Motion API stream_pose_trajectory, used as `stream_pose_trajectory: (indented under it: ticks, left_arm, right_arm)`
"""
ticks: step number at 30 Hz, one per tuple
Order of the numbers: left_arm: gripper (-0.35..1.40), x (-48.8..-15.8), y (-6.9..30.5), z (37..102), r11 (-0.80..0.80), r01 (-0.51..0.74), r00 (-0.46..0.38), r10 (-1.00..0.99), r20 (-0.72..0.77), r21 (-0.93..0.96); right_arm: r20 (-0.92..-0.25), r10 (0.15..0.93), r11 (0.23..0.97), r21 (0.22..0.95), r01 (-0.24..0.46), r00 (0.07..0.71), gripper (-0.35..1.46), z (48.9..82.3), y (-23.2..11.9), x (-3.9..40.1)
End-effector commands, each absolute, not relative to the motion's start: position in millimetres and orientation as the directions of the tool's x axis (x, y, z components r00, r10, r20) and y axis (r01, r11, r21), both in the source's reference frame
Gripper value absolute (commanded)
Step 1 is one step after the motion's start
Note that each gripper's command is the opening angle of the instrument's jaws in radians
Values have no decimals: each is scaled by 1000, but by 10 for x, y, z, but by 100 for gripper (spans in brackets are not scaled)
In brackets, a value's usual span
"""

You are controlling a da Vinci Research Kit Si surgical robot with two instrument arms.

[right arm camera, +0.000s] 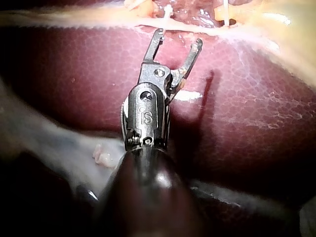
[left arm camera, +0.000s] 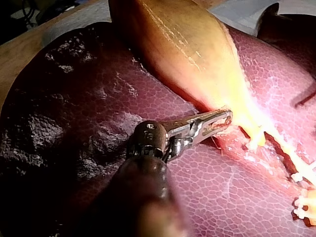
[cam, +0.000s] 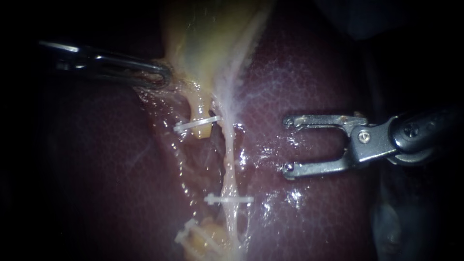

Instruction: Going back first clip right tube

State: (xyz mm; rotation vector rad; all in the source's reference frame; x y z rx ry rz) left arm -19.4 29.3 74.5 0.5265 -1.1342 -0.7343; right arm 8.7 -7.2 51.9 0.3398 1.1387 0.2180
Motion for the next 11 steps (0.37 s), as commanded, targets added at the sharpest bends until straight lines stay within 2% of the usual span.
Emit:
stream_pose_trajectory:
  ticks: [1,11]
  left_arm:
    - [-35,-194,293,746,658,252,236,-753,614,710]
    - [-35,-192,292,744,658,251,239,-753,613,710]
  right_arm:
    - [-848,340,928,373,1,406,50,519,-72,88]
    - [-849,340,928,374,4,405,50,519,-72,88]
